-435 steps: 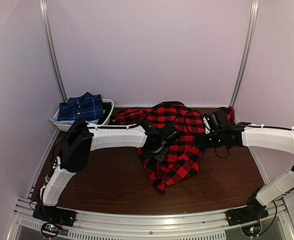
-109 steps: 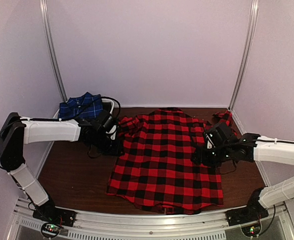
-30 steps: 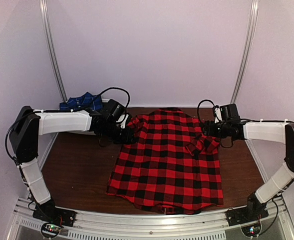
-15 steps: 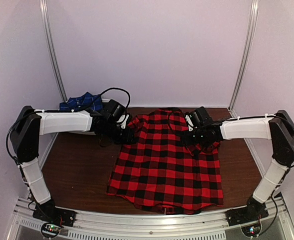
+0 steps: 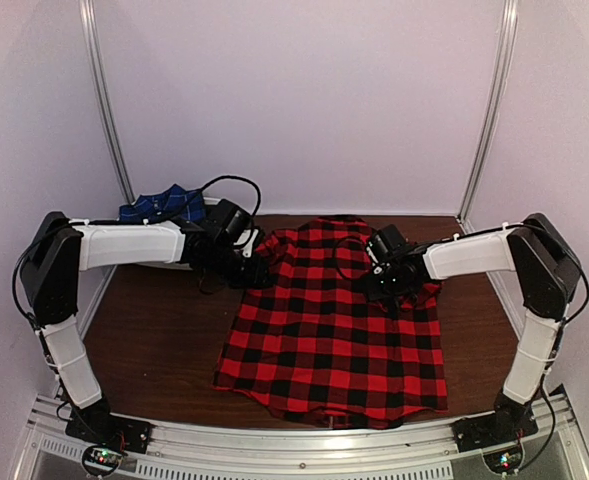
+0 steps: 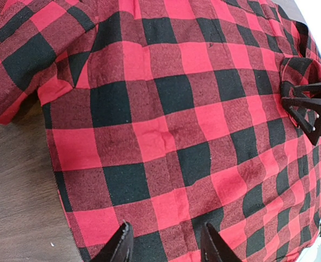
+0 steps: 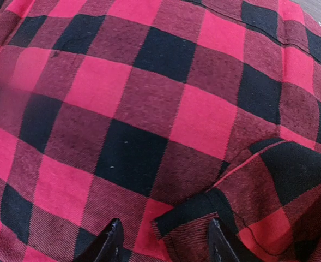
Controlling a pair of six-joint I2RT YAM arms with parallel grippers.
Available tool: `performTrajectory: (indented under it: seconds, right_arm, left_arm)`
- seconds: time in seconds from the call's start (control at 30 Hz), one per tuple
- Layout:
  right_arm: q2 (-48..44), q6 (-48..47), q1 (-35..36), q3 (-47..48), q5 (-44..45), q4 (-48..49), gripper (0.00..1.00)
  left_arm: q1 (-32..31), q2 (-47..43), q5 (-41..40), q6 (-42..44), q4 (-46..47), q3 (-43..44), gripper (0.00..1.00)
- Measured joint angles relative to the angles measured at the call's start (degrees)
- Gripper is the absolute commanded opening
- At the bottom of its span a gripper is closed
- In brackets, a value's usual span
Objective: Fold and stack the long sleeve shirts
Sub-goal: Pick up the sleeve from the center of the board.
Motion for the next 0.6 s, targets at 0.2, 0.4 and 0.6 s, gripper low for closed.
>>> performTrajectory:
  seconds: [0.2,0.4,0.6]
  right_arm:
    - [1.51,0.90,-0.85,0.00,2.05,-0.63,0.55]
    - [2.80,1.16,-0.94,0.68,3.96,-1.42,0.47]
    - [2.56,1.68,-0.94,1.36,5.51,-3.41,0.12]
  left_arm:
    - [0.00,0.00,0.02,0.00,0.00,0.00,0.43]
    - [0.00,0.20,0.04,-0.02,0.00,0.00,0.43]
    - [0.00,0.28,0.22,-0.02,0.02,0.00,0.43]
